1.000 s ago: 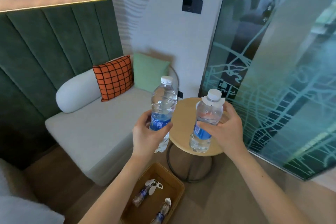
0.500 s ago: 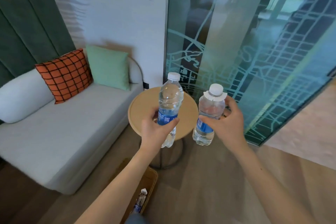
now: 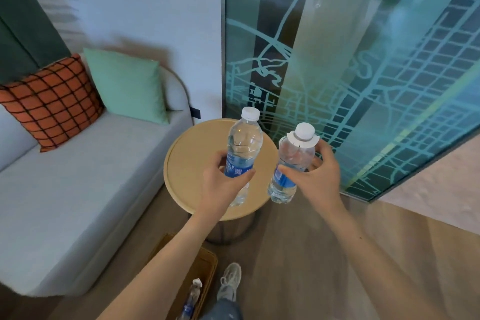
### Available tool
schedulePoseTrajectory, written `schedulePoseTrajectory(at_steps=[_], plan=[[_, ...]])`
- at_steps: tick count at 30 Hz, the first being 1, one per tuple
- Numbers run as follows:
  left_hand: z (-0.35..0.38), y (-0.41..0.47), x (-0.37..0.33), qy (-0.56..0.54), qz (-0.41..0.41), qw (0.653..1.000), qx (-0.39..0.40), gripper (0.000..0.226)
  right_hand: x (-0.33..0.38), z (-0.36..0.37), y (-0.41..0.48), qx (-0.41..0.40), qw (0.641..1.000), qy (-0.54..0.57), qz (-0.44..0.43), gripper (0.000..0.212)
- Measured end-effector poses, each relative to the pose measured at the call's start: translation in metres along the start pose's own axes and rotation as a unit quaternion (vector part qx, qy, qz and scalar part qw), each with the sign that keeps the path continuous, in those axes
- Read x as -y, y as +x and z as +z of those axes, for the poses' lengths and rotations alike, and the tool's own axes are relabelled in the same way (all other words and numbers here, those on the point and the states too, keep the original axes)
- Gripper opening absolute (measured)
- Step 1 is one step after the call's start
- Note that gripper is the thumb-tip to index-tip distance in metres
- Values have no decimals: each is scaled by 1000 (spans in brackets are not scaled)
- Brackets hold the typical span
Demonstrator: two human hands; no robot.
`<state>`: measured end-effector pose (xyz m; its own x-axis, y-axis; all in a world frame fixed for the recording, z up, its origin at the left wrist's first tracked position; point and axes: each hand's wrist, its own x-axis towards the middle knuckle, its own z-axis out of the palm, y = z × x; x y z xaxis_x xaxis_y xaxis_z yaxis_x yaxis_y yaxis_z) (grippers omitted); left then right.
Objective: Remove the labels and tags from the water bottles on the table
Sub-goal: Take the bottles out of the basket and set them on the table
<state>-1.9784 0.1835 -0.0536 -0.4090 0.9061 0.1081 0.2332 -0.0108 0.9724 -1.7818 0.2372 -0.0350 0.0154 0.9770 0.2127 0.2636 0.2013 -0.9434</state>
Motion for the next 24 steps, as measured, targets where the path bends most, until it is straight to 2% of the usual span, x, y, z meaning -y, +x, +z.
schedulePoseTrajectory(at_steps=[5, 12, 20, 24], plan=[[18, 71, 25, -7, -46, 999, 10, 48, -29, 29, 69, 18, 1000, -4, 16, 77], [56, 135, 71, 27, -98, 995, -16, 47, -88, 54, 150, 92, 995, -25, 43, 76], [133, 149, 132, 66, -216, 960, -163, 51, -168, 61, 226, 237, 969, -14, 69, 68], [177, 148, 155, 52, -272, 930, -241, 46, -211, 69, 251, 313, 949, -6, 41, 69]])
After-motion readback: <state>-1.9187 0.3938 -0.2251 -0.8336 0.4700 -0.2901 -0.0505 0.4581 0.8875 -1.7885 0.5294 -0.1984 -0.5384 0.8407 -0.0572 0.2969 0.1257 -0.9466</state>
